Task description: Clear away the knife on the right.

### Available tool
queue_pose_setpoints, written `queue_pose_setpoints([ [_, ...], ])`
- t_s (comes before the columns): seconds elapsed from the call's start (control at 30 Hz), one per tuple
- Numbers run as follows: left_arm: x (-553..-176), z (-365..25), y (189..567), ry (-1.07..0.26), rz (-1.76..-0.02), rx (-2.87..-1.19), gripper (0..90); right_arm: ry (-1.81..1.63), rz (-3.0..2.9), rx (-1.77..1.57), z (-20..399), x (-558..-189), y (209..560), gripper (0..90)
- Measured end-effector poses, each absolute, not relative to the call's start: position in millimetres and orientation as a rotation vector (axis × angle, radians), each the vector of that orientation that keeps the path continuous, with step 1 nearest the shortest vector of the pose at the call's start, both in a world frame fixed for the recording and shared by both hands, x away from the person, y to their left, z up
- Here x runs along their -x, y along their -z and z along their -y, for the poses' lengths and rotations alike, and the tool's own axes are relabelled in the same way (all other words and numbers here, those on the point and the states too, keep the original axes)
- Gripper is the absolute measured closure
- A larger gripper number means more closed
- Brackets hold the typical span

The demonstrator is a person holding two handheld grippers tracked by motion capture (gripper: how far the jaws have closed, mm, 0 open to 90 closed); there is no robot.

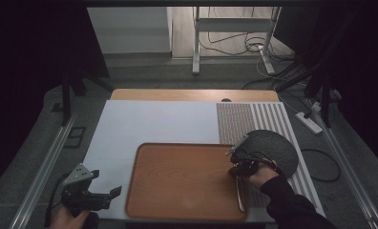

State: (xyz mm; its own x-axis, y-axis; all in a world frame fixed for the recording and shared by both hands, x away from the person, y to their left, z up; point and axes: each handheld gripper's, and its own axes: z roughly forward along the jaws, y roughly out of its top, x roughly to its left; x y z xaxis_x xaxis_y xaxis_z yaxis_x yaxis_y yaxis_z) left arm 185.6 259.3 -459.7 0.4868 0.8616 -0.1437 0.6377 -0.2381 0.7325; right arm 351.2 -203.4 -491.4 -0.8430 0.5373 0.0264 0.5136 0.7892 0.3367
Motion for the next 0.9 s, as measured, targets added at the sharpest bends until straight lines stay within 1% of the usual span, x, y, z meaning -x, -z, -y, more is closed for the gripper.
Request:
queue_pose_setpoints([
  [0.07, -186, -259, 460, -0.374, -1.237, -1.972, 0.4, -0.506, -2.904, -0.848, 202, -351, 491, 89.7],
  [0.13, -186, -259, 460, -0.374, -1.236, -1.973, 0.4, -0.533, -2.915, -0.866, 201, -352, 490, 87.3],
  [0.2, -186, -259, 460, -0.374, -1.236, -1.973, 0.4, -0.558, -2.914, -0.873, 200, -351, 488, 83.2],
  [0.27, -185, -259, 460, -0.374, -1.237, -1.971, 0.3, -0.584, -2.894, -0.872, 200, -350, 484, 77.1],
  [0.37, -185, -260, 460, -0.372, -1.235, -1.965, 0.2, -0.657, -2.852, -0.903, 201, -348, 476, 61.7],
  [0.47, -185, -260, 460, -0.371, -1.234, -1.961, 0.1, -0.753, -2.824, -0.948, 203, -344, 468, 42.2],
  [0.6, -185, -260, 460, -0.37, -1.234, -1.96, 0.0, -0.8, -2.766, -0.919, 207, -335, 460, 17.1],
  [0.63, -185, -260, 460, -0.37, -1.235, -1.959, 0.0, -0.803, -2.751, -0.913, 209, -333, 459, 12.8],
  [0.77, -185, -260, 460, -0.37, -1.235, -1.958, 0.0, -0.846, -2.687, -0.912, 221, -323, 454, 4.1],
  [0.9, -185, -260, 460, -0.369, -1.235, -1.958, 0.0, -0.896, -2.636, -0.935, 238, -313, 451, 1.1],
])
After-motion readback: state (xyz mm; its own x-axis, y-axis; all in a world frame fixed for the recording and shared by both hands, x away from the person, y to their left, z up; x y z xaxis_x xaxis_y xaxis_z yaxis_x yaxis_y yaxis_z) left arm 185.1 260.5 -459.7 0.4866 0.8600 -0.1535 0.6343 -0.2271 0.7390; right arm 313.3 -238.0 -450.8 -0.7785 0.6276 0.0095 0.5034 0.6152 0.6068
